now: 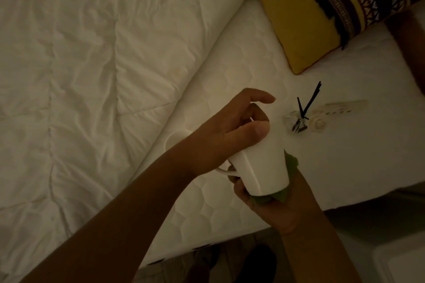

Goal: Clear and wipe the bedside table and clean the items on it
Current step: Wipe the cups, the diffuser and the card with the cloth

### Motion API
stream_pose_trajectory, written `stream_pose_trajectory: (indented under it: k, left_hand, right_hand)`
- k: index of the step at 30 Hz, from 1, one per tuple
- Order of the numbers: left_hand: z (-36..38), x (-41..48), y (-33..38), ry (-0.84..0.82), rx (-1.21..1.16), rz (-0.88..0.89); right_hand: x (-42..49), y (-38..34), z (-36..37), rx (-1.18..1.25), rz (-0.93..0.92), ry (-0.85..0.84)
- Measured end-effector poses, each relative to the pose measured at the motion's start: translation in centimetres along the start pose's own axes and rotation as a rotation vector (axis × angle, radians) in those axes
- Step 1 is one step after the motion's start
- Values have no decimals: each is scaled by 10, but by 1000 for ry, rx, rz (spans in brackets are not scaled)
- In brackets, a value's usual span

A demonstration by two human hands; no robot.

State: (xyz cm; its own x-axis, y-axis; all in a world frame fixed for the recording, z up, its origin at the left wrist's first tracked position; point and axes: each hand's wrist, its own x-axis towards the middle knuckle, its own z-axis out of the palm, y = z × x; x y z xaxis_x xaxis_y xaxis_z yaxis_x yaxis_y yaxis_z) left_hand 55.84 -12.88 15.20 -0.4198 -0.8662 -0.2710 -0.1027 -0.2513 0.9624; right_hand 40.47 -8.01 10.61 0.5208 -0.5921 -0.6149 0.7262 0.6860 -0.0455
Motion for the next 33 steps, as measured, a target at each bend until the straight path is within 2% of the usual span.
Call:
stream_pose_trajectory:
  k: [4,7,10,12,15,17,20,23,27,30,33]
  left_hand:
    - [-6,3,-8,1,40,-127]
    - [-8,6,-15,-43,153,-191]
    - [-8,8,-26,9,191,-261]
    - [-9,11,-31,69,187,-284]
    - [-8,17,-35,120,186,-321]
    - [-7,21,-39,152,191,-354]
    - [-7,27,-47,223,243,-395]
    - [-3,37,-56,281,355,-359]
    - [0,54,-69,329,530,-259]
    - [2,65,-85,360,725,-197]
    - [9,68,-102,384,761,-197]
  right_hand:
    - [0,-1,4,-125,-68,99]
    - [2,-2,5,-360,-140,258]
    - [5,2,14,-883,-410,452]
    - [5,9,22,-1217,-647,483]
    - [6,19,21,-1470,-878,463]
    - [7,22,16,-1580,-899,456]
    - [8,23,4,-1693,-873,443]
    - [7,17,-13,-1734,-826,446]
    - [2,4,-40,-1644,-690,539]
    - [-1,1,-54,-1587,-666,580]
    - [-3,5,-62,-1528,-653,583]
